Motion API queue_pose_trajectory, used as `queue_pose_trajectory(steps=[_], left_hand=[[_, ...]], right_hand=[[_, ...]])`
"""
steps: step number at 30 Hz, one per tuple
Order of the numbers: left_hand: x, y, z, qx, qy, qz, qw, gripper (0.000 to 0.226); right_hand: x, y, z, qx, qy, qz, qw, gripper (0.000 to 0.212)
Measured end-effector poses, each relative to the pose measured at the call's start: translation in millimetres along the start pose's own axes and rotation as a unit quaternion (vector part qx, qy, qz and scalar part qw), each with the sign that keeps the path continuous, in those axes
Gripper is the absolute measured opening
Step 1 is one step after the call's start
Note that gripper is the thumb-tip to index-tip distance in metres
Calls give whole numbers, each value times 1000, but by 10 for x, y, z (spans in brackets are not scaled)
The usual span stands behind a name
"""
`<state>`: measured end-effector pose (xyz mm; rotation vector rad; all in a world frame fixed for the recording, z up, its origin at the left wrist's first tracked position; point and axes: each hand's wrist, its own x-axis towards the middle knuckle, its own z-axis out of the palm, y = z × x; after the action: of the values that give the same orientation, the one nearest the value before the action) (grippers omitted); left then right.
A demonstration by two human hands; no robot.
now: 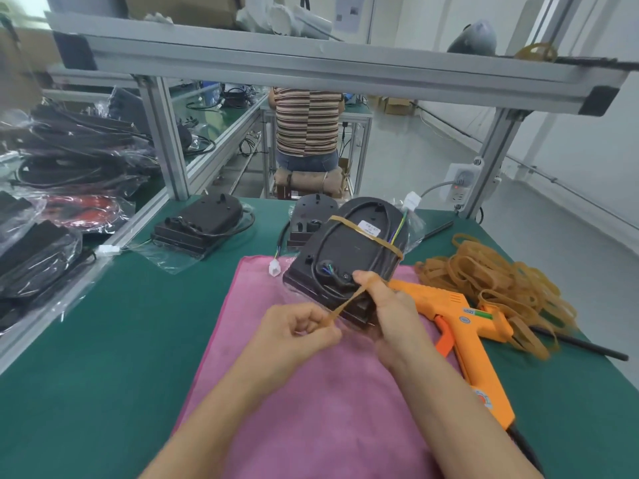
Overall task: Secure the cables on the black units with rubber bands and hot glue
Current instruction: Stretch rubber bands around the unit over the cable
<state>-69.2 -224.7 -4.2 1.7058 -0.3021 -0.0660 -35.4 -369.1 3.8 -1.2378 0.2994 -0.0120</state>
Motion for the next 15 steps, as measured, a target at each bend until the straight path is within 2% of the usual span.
queue_pose_trajectory(steps=[5,7,9,11,13,15], left_hand=[[-54,13,-212,39,24,-1,999,18],[-85,15,-219,40,48,2,998,19],[-100,25,-259,4,73,-14,997,21],[-97,29,-312,-46,76,-39,995,24],[-78,6,-353,-65,75,-49,994,24],[-91,-44,-339,-14,60,-19,998,22]], right_hand=[[-13,28,-140,-66,-36,-22,997,24],[-10,14,-187,-70,-51,-15,996,19],[-8,-11,-246,-85,-71,0,994,10],[-20,-32,-301,-118,-97,9,988,28],[-21,-51,-330,-126,-119,10,985,29],[-11,-79,-354,-125,-129,10,984,24]])
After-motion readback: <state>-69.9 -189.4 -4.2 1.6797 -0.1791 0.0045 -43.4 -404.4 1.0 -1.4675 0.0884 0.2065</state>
